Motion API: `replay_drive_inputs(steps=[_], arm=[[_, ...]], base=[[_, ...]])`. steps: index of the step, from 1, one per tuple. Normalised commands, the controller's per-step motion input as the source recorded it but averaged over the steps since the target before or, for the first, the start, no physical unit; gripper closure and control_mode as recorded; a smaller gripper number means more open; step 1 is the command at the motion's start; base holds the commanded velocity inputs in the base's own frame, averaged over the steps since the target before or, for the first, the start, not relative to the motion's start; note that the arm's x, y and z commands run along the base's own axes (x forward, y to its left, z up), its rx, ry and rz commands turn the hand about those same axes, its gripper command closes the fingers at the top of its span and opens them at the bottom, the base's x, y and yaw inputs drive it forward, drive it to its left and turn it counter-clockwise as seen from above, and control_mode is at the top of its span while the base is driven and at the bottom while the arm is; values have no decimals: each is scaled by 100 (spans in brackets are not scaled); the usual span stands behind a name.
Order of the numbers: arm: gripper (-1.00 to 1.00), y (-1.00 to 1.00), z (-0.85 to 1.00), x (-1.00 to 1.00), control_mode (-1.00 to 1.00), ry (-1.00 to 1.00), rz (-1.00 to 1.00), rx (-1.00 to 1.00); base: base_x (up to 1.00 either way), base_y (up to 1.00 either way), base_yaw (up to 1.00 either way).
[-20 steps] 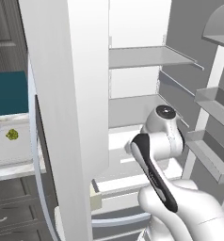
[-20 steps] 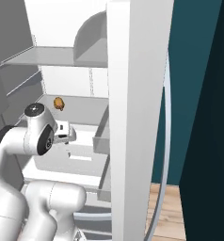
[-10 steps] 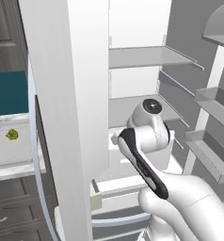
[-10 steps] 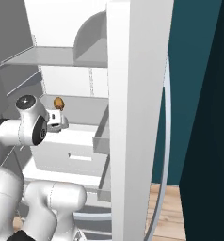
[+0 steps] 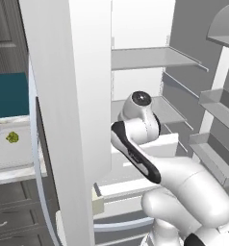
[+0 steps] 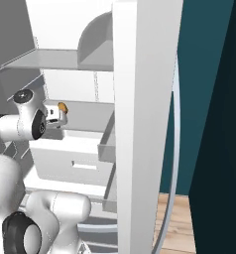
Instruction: Place one broccoli and one chicken drumstick in each tupperware on the nearby counter, to pack two identical lunches.
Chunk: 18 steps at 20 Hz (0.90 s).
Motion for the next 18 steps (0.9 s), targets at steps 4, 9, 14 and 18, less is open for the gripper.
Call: replay_drive_inputs(steps=[4,9,14,18], arm=[[-100,0,0,41,-100,-1,0,2],[-100,2,1,39,-100,-2,0,1],[-100,10,0,42,-100,-1,0,0],[-100,14,0,52,-100,0,0,0]], base=[[0,0,0],[0,0,0],[0,0,0],[0,0,0]])
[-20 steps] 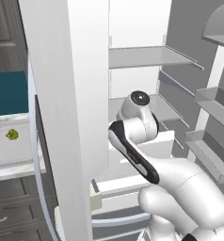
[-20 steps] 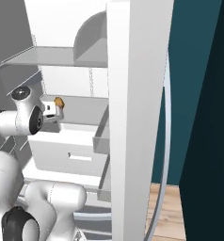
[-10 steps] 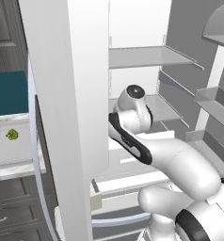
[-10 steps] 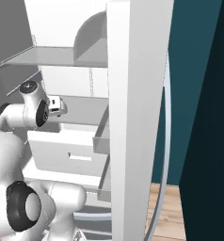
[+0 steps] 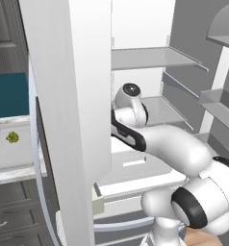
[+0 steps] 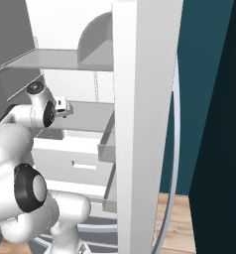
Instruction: Place one broccoli and one chicken drumstick in each tupperware on the nearby counter, to pack two identical lunches.
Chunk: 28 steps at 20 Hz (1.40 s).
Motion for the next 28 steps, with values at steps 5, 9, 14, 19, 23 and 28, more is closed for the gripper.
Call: replay_drive_inputs(steps=[5,9,14,19,23,28], arm=[[-100,19,0,46,-100,0,0,0],[-100,13,-2,41,-100,-3,0,0],[-100,0,-17,33,-100,-4,0,0],[-100,13,-27,36,-100,0,0,0],[-100,18,-9,41,-100,0,0,0],[-100,16,-5,40,-100,0,0,0]], base=[[0,0,0],[0,0,0],[0,0,0],[0,0,0],[0,0,0],[0,0,0]])
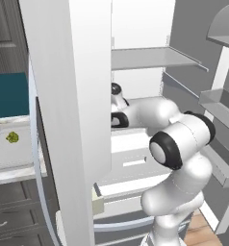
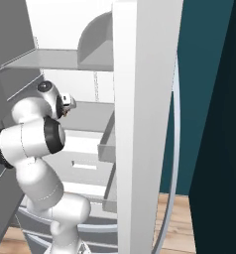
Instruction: Place one broccoli and one chicken drumstick in each tupperware on the nearby counter, to pack two identical lunches.
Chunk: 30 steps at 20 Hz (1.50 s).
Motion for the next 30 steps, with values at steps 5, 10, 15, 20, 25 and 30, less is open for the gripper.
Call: replay_drive_inputs(steps=[5,10,15,20,25,30], arm=[[-100,10,-8,28,-100,0,0,0],[-100,2,-11,28,-100,0,-1,0],[-100,1,-19,36,-100,0,0,0],[-100,13,-24,37,-100,0,0,0],[-100,13,-18,27,-100,0,-1,0],[-100,2,-27,-2,-100,3,-6,0]], base=[[0,0,0],[0,0,0],[0,0,0],[0,0,0],[0,0,0],[0,0,0]])
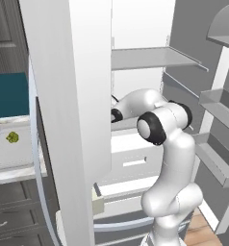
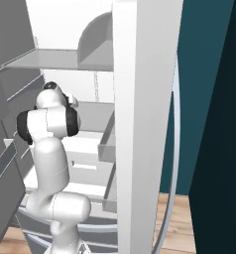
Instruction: Place one broccoli and one chicken drumstick in each tupperware on the nearby counter, to pack two identical lunches.
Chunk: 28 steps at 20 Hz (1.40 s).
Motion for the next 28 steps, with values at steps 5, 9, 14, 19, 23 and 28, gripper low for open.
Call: replay_drive_inputs(steps=[5,9,14,19,23,28], arm=[[-100,0,-27,-6,-100,2,-8,0],[-100,0,-13,20,-100,0,-3,0],[-100,0,-21,23,-100,0,-2,0],[100,0,-31,8,-100,1,-3,0],[100,-5,-33,0,-100,4,-4,0],[100,-1,-3,-3,-100,-1,0,0]], base=[[0,0,0],[0,0,0],[0,0,0],[0,0,0],[0,0,0],[0,0,0]])
